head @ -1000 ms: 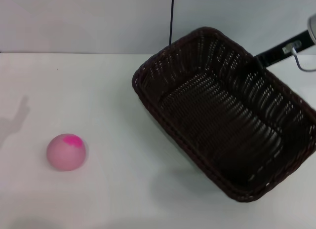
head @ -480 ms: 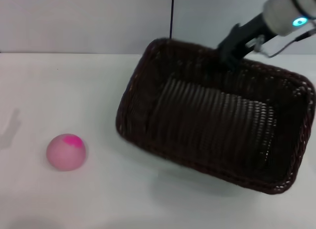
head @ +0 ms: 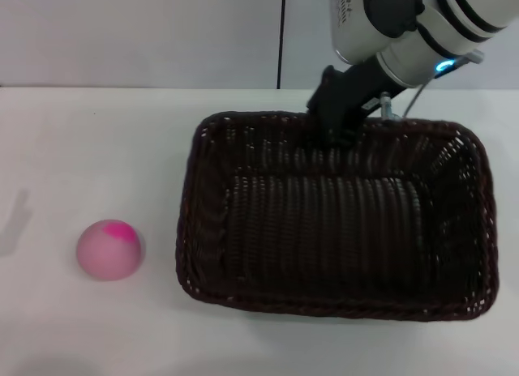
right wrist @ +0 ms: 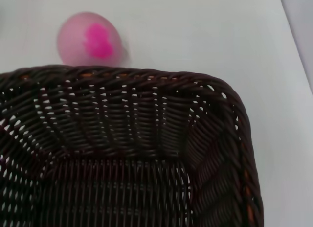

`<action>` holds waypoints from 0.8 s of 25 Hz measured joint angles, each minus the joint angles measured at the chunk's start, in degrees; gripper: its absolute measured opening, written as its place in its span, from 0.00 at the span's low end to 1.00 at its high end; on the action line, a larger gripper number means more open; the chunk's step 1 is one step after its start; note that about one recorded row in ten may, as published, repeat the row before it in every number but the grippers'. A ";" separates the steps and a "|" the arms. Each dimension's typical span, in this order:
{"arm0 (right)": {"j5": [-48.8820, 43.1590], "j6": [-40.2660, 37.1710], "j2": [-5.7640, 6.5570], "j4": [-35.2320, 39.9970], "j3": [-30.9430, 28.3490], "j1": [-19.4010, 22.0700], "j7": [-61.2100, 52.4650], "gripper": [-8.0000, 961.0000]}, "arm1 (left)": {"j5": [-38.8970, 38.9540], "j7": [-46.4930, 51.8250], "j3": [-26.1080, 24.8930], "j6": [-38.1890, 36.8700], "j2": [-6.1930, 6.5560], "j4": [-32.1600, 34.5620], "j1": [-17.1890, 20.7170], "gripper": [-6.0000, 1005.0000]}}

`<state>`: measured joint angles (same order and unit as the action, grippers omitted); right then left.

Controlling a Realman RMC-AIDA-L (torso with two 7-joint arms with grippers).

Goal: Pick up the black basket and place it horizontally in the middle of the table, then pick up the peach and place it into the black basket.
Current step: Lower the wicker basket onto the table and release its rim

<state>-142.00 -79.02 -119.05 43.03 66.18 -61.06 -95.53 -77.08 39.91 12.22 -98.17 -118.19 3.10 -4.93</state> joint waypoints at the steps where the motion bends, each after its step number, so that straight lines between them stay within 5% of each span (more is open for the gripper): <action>1: 1.73 0.14 0.01 0.07 0.02 0.02 1.44 0.26 | 0.00 0.00 0.00 -0.01 -0.01 -0.07 0.01 0.82; 20: 3.41 2.74 -0.24 -3.12 0.99 0.33 1.59 0.31 | 0.01 -0.01 0.00 0.34 -0.11 -0.19 -1.15 0.82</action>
<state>-138.59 -76.27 -119.29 39.91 67.17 -60.72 -93.94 -77.08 39.90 12.22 -97.83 -118.30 2.90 -6.07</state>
